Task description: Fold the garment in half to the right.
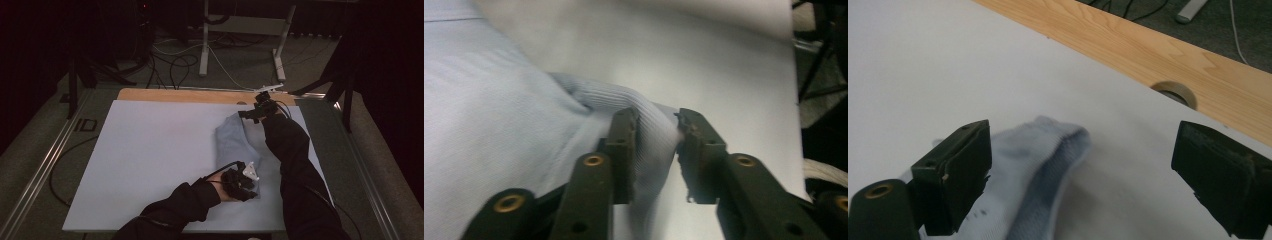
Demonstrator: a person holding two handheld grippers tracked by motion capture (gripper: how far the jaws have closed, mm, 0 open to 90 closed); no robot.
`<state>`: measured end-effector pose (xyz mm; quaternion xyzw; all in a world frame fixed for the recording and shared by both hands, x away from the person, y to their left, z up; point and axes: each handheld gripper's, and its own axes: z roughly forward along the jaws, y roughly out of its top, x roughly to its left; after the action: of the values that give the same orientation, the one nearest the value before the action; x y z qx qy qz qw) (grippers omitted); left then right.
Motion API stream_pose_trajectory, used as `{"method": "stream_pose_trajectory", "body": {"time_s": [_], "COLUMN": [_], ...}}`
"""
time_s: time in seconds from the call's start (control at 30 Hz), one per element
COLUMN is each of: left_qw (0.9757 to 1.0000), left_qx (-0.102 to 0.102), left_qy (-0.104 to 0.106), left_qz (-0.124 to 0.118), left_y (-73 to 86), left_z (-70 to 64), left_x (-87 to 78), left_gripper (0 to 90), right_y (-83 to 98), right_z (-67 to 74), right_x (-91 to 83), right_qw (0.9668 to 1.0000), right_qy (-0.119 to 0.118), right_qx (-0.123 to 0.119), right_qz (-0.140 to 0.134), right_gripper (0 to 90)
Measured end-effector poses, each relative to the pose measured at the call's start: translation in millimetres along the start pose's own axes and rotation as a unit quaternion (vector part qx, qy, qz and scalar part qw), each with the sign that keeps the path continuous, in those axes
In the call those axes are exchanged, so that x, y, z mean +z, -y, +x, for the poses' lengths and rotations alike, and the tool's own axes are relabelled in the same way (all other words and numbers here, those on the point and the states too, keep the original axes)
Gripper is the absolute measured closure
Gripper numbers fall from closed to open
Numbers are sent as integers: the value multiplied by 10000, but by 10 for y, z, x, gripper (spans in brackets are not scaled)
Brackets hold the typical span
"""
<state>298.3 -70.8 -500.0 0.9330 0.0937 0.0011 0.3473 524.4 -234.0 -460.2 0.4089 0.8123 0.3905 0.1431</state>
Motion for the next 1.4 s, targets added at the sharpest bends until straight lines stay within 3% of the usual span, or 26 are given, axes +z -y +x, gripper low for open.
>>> {"method": "stream_pose_trajectory", "body": {"time_s": [0.07,0.2,0.37,0.77,0.9,0.93,1.03,1.13,1.4], "left_qw": [10000,10000,9998,9997,9999,9998,9996,9994,9997], "left_qx": [30,57,159,203,120,100,156,269,216], "left_qy": [49,23,-9,108,104,181,230,197,-9], "left_qz": [3,-76,-136,-63,31,46,62,7,-108], "left_y": [-8,-32,-53,27,61,91,120,184,344], "left_z": [-8,-19,-36,28,76,106,113,134,232], "left_x": [-5,-40,-119,-363,-433,-481,-528,-609,-816], "left_gripper": [615,563,472,377,291,201,148,6,2], "right_y": [22,40,40,-4,-16,-22,-30,-40,-42], "right_z": [-27,-30,28,152,189,219,247,301,366], "right_x": [-36,-87,-168,-287,-304,-303,-302,-306,-309], "right_qw": [9999,10000,9999,9993,9990,9989,9988,9983,9977], "right_qy": [-65,46,-114,-282,-309,-353,-353,-447,-498], "right_qx": [76,22,23,-94,-187,-215,-306,-328,-432], "right_qz": [22,31,-108,-238,-247,-220,-161,-185,-159], "right_gripper": [92,93,92,92,92,92,92,93,93]}}
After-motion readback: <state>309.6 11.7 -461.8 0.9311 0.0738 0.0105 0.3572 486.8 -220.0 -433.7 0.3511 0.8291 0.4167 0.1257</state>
